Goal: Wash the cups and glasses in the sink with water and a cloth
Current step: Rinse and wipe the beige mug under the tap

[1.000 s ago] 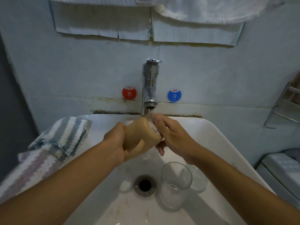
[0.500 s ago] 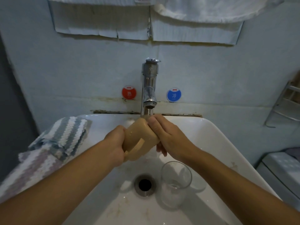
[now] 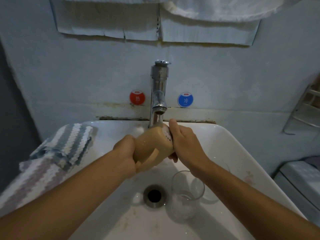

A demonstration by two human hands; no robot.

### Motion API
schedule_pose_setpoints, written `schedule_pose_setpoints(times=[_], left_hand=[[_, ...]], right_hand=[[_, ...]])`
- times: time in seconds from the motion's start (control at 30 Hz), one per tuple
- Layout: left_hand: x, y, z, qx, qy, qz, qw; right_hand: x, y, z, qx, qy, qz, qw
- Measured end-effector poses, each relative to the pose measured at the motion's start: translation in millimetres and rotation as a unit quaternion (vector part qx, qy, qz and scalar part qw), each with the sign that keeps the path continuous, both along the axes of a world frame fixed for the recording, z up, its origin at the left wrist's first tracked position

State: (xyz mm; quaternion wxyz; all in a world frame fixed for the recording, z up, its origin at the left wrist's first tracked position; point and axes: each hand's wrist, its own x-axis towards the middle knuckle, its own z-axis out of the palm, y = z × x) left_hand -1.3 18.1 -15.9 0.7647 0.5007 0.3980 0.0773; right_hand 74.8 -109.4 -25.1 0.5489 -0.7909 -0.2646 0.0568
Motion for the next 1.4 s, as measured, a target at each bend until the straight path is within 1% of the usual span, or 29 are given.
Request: schedule_pose_setpoints(times=[0.07,0.13,0.17,0.27,0.33,0.43,0.53,0.6,0.67,0.77,0.87,1.03,1.1,1.23,1.4], left_hand=[[0,4,-2,0.005,0.012,0.007,1.0],[4,4,-5,0.03,0.001,0.024,0.999],[6,3,-6,0.059,-0.011,0.04,0.997],[7,-9,1,0.2,-0.063,0.074,0.975],[6,-11,6,0.244,-0.082,0.074,0.964],[7,-3,9,0.236,-0.064,0.034,0.969],[8,4,9,0.221,-0.033,-0.016,0.974],[7,2,8,0.233,-0.025,-0.032,0.972],[5,-1,9,0.258,-0.03,-0.017,0.965],[6,-4,12,0.279,-0.066,0.025,0.958],[5,-8,14,0.287,-0.087,0.036,0.953],[0,-6,23,0.266,-0.085,0.014,0.96],[-1,-3,27,0.273,-0.084,0.013,0.958],[-2,1,29,0.287,-0.087,0.018,0.954],[-1,-2,26,0.273,-0.077,-0.024,0.959]], right_hand=[[-1,0,-1,0.007,-0.015,0.018,1.0],[-3,0,1,0.0,-0.008,0.025,1.0],[-3,-1,4,-0.009,0.016,0.03,0.999],[-1,-6,13,-0.015,0.155,0.082,0.984],[2,-10,17,-0.021,0.2,0.115,0.973],[9,-14,20,-0.039,0.211,0.134,0.967],[16,-14,19,-0.065,0.159,0.153,0.973],[17,-14,19,-0.06,0.145,0.166,0.974],[14,-14,21,-0.054,0.173,0.174,0.968],[10,-18,24,-0.066,0.238,0.165,0.955],[12,-22,25,-0.062,0.289,0.166,0.941],[14,-20,28,-0.033,0.287,0.195,0.937],[15,-20,29,-0.022,0.279,0.203,0.938],[18,-19,28,0.005,0.241,0.194,0.951],[22,-24,27,-0.019,0.153,0.169,0.973]])
